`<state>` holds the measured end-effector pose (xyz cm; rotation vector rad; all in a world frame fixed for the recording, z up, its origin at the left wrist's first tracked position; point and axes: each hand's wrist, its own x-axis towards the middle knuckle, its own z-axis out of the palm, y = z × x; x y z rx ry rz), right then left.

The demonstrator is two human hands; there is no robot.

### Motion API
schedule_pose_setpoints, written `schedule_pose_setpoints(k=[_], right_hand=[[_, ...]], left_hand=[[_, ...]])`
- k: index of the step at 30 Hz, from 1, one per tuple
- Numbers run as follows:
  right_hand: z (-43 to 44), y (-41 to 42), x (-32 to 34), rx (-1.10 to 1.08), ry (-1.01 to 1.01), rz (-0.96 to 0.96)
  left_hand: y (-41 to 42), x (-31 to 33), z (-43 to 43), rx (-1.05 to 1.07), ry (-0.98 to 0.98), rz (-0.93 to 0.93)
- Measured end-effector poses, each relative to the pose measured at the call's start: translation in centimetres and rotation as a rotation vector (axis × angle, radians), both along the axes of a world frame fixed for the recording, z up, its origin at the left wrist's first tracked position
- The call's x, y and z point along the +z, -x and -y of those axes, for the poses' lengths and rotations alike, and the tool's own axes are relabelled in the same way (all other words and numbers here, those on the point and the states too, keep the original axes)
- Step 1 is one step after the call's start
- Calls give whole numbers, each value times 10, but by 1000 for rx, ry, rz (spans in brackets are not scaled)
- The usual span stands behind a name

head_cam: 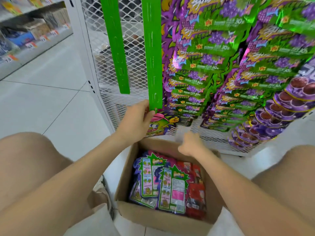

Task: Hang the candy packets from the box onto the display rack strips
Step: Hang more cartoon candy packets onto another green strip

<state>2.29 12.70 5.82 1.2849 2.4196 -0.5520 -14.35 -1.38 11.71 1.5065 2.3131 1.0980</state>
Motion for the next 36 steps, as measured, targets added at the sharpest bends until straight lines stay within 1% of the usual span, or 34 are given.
schedule_pose_setpoints(k=[3, 5, 7, 9, 11, 13, 15, 17, 19, 21, 23, 25, 28, 30, 34, 36], right_hand=[[20, -23, -63, -49, 158, 127], [41, -30, -100, -58, 209, 142], [65, -28, -135, -118, 253, 108], [85, -22, -166, -147, 246, 112], [101, -22, -188, -150, 218, 171], [108, -24, -197, -82, 133, 236], [106, -23, -194, -32, 108, 230], [101, -20, -183, -79, 147, 179], [91, -16, -166, -163, 162, 63], [77, -13, -145, -234, 128, -47], [60, -10, -128, -254, 78, -128], [45, -8, -108, -225, 59, -198], [26, -7, -79, -148, 130, -325], [18, -7, -54, -60, 149, -348], [6, -7, -8, -92, 36, -351], [1, -7, 16, -40, -43, -385]], left_hand=[[-6, -4, -6, 44, -28, -18], [-8, -5, -10, 79, -24, 6], [-8, -7, -14, 77, -35, 44], [-7, -9, -18, 78, -53, 73], [-7, -11, -21, 102, -53, 76], [-7, -12, -22, 126, -52, 70], [-7, -10, -23, 132, -62, 87], [-6, -8, -23, 138, -68, 105], [-4, -5, -24, 160, -65, 103], [0, -3, -23, 180, -72, 103], [4, 2, -21, 183, -81, 125], [7, 10, -17, 170, -113, 189], [11, 23, -13, 190, -156, 251], [14, 31, -10, 207, -168, 277], [12, 44, 0, 228, -154, 347], [10, 50, 3, 240, -144, 398]])
